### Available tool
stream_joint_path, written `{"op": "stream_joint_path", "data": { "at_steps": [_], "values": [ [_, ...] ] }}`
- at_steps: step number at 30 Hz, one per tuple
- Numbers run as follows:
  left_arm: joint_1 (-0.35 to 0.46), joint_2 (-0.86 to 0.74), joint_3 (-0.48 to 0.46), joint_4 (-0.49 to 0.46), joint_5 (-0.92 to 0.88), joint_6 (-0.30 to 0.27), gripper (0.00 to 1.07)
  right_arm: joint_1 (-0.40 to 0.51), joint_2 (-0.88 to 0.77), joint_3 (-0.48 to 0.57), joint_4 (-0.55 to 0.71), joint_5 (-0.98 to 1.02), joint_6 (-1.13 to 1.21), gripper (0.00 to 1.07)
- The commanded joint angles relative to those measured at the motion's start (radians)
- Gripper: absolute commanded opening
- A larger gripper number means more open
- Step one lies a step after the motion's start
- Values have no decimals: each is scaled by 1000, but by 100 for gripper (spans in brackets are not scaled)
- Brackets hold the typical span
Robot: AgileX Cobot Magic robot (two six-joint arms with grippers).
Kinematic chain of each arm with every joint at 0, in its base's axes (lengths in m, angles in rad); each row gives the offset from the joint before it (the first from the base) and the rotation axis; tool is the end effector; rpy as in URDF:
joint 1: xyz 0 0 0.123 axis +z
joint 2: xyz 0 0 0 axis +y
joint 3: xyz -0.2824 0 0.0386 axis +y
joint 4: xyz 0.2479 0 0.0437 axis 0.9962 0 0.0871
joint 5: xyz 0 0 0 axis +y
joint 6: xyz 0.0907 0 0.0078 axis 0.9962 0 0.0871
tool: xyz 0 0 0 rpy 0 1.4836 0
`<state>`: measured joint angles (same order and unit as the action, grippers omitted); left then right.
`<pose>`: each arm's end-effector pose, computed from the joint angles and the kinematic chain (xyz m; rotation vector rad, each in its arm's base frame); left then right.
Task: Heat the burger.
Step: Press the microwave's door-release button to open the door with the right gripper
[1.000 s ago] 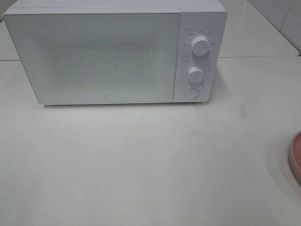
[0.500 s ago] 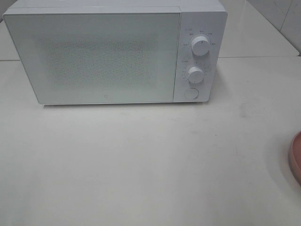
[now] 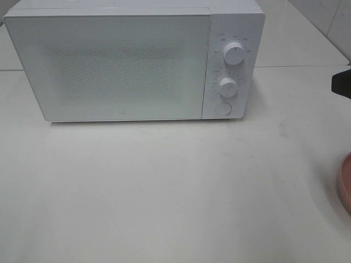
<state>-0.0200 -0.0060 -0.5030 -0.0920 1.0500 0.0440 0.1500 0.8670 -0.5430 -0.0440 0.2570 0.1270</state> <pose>-0.0060 -0.0071 0.2791 0.0688 2.0213 -0.0945 0.1739 0.0252 0.2825 -0.0608 2.0661 0.1330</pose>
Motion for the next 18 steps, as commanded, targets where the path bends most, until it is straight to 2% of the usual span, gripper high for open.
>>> {"op": "stream_joint_path", "data": {
  "at_steps": [1, 11, 18],
  "values": [
    [-5, -23, 3, -3, -14, -3, 91, -4, 73, -6, 2, -107, -4, 75],
    [-5, -23, 3, -3, -14, -3, 91, -4, 210, 1, -2, -290, -5, 75],
    [-5, -23, 3, -3, -14, -3, 91, -4, 333, 113, 2, -604, -44, 75]
  ]
}}
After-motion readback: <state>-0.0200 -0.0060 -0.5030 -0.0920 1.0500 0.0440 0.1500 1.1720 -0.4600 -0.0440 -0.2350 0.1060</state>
